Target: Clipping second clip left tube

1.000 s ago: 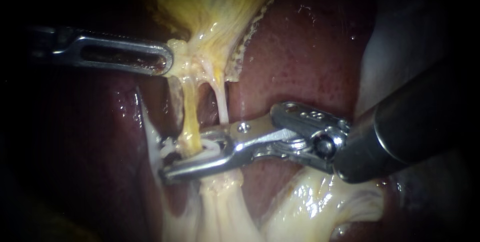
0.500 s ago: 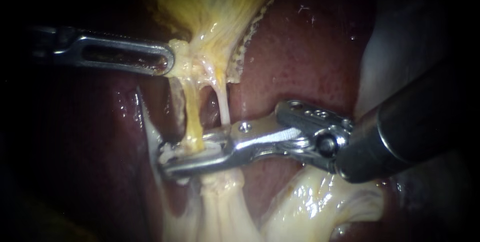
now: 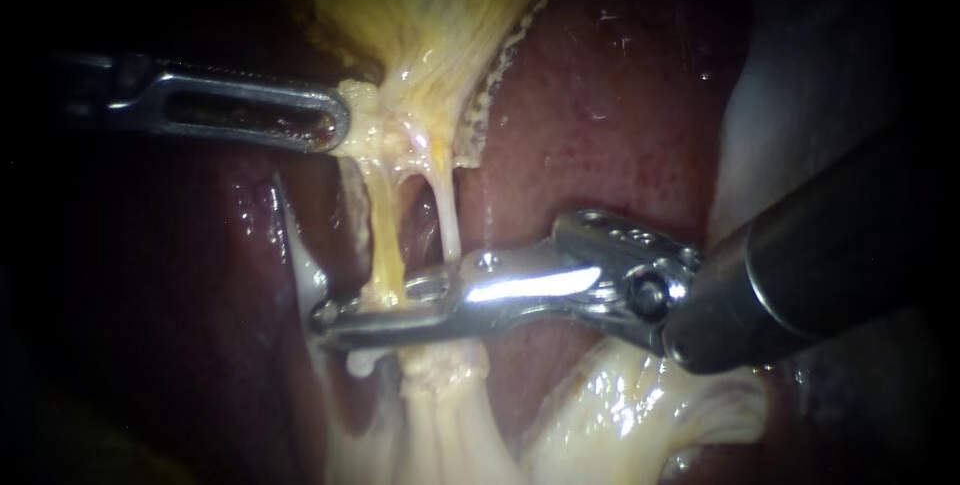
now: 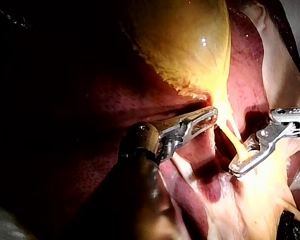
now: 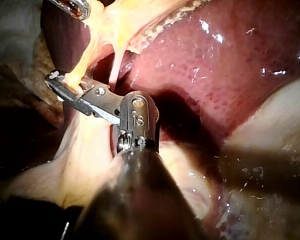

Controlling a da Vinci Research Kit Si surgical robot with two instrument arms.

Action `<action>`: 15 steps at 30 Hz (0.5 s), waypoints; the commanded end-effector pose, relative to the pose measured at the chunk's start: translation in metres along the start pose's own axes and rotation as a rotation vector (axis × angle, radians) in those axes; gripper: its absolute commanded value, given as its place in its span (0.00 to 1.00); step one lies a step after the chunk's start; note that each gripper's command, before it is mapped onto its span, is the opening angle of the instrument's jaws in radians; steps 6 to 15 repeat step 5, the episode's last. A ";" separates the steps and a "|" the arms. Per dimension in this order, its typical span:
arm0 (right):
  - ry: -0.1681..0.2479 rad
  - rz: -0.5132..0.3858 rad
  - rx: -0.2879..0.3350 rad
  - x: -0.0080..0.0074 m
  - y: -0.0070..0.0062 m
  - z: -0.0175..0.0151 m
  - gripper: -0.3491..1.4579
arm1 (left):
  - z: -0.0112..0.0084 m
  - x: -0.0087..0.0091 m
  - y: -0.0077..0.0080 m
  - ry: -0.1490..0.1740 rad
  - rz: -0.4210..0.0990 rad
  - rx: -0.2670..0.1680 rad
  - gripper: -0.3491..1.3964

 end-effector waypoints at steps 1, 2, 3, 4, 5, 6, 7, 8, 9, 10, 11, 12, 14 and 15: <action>0.000 -0.001 0.000 0.0000 0.0000 0.0000 0.00 | 0.0000 0.0000 0.0000 0.000 0.000 0.000 0.00; 0.000 0.005 0.000 0.0000 0.0000 0.0000 0.00 | 0.0000 0.0000 0.0000 0.000 0.000 0.000 0.00; 0.000 0.005 0.000 0.0000 0.0000 0.0000 0.00 | 0.0000 0.0000 0.0000 0.000 0.000 0.000 0.00; 0.000 0.005 0.000 0.0000 0.0000 0.0000 0.00 | 0.0000 0.0000 0.0000 0.000 0.000 0.000 0.00; 0.000 0.005 0.000 0.0000 0.0000 0.0000 0.00 | 0.0000 0.0000 0.0000 0.000 0.000 0.000 0.00; 0.000 0.005 0.000 0.0000 0.0000 0.0000 0.00 | 0.0000 0.0000 0.0000 0.000 0.000 0.000 0.00; 0.000 0.005 0.000 0.0000 0.0000 0.0000 0.00 | 0.0000 0.0000 0.0000 0.000 0.000 0.000 0.00; 0.000 0.005 0.000 0.0000 0.0000 0.0000 0.00 | 0.0000 0.0000 0.0000 0.000 0.000 0.000 0.00; 0.000 0.005 0.000 0.0000 0.0000 0.0000 0.00 | 0.0000 0.0000 0.0000 0.000 0.000 0.000 0.00; 0.000 0.005 0.000 0.0000 0.0000 0.0000 0.00 | 0.0000 0.0000 0.0000 0.000 0.000 0.000 0.00; 0.000 0.005 0.000 0.0000 0.0000 0.0000 0.00 | 0.0000 0.0000 0.0000 0.000 0.000 0.000 0.00; 0.000 0.005 0.000 0.0000 0.0000 0.0000 0.00 | 0.0000 0.0000 0.0000 0.000 0.000 0.000 0.00; 0.000 0.005 0.000 0.0000 0.0000 0.0000 0.00 | 0.0000 0.0000 0.0000 0.000 0.000 0.000 0.00; 0.000 0.005 0.000 0.0000 0.0000 0.0000 0.00 | 0.0000 0.0000 0.0000 0.000 0.000 0.000 0.00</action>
